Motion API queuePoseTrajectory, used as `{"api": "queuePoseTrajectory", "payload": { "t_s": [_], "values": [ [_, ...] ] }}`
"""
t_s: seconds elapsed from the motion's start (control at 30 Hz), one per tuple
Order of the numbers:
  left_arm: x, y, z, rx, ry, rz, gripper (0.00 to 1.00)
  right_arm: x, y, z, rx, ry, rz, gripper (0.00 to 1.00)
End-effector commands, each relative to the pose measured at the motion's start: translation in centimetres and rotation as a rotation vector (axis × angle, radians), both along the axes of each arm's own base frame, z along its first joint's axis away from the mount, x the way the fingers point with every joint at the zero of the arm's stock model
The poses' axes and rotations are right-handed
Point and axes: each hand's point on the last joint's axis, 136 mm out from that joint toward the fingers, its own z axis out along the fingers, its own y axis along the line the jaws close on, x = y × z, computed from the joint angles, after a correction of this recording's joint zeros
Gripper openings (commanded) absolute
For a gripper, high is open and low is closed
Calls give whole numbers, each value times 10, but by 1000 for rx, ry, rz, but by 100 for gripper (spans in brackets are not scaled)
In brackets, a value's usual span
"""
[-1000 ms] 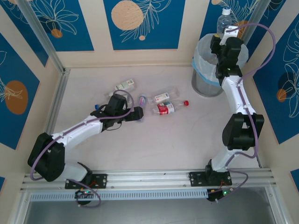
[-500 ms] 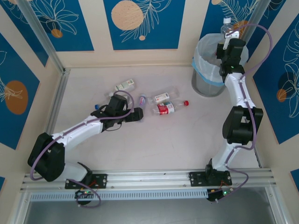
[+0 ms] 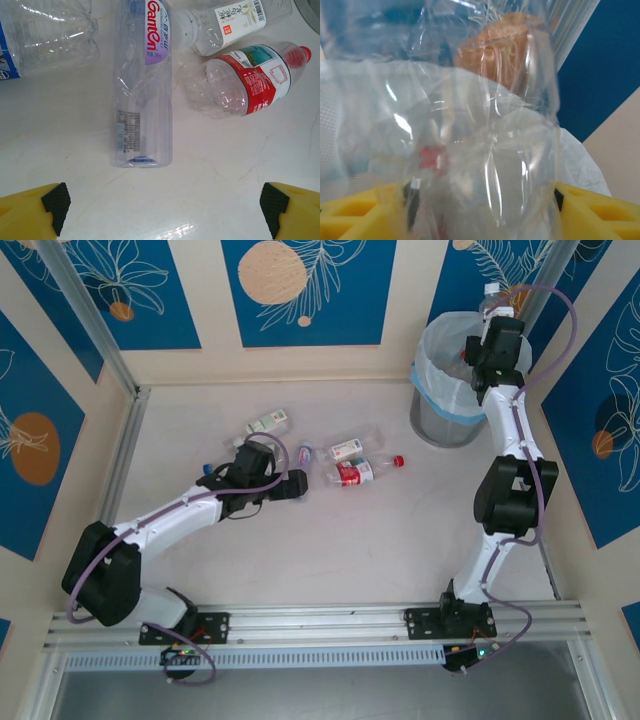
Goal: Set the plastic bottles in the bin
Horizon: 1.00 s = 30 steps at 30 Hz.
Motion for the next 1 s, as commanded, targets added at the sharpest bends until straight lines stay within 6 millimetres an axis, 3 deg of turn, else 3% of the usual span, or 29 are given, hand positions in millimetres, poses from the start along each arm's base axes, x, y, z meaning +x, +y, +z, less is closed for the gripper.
{"api": "queuePoseTrajectory", "payload": {
  "t_s": [0.0, 0.3, 0.43, 0.5, 0.77, 0.97],
  "values": [
    [-1, -1, 4, 25, -7, -10, 99, -3, -6, 25, -26, -40, -35, 72],
    [-3, -1, 1, 23, -1, -8, 99, -4, 5, 42, -22, -73, -23, 89],
    [-4, 1, 0, 28, -3, -5, 99, -8, 16, 55, -3, -101, -1, 93],
    [-4, 2, -1, 33, 0, -3, 99, -13, 23, 64, 14, -117, 9, 99],
    [-3, 7, -15, 106, 49, 4, 99, -47, 81, 89, 157, -198, 102, 100],
    [3, 6, -16, 141, 70, 7, 99, -89, 131, 83, 310, -236, 204, 100]
  ]
}}
